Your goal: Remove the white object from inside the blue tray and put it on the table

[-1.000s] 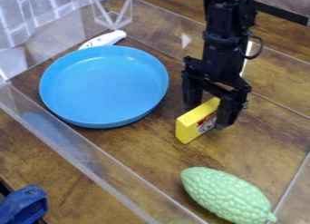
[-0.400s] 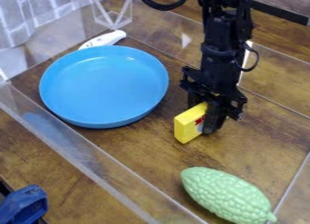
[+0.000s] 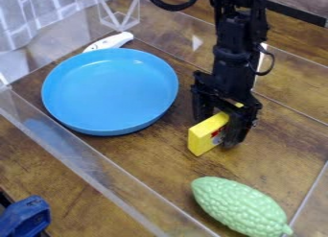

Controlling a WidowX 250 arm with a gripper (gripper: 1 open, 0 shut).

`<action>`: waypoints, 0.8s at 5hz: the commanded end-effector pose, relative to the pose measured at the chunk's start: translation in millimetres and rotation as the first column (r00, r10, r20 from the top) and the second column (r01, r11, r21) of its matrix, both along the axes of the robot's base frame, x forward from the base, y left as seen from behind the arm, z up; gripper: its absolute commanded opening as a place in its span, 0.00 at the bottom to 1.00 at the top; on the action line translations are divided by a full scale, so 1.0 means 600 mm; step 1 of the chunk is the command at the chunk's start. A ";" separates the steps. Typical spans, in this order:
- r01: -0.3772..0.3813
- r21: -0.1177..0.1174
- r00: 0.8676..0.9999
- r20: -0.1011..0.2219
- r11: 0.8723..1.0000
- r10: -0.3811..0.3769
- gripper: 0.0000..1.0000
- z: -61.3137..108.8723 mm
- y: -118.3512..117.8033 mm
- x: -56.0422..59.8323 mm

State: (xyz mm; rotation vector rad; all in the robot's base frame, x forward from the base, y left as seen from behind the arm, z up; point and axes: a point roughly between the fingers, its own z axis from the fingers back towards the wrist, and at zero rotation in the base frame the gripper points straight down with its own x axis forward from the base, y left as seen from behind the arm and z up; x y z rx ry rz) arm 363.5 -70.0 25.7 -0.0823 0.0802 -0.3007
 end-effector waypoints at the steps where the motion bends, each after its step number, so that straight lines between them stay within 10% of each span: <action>1: 0.001 -0.006 0.998 0.070 1.000 -0.001 0.00 0.036 0.003 0.014; 2: -0.002 -0.006 0.997 0.080 1.000 0.003 1.00 0.046 0.006 0.015; 4: -0.010 -0.008 0.995 0.104 1.000 0.010 1.00 0.068 0.013 0.017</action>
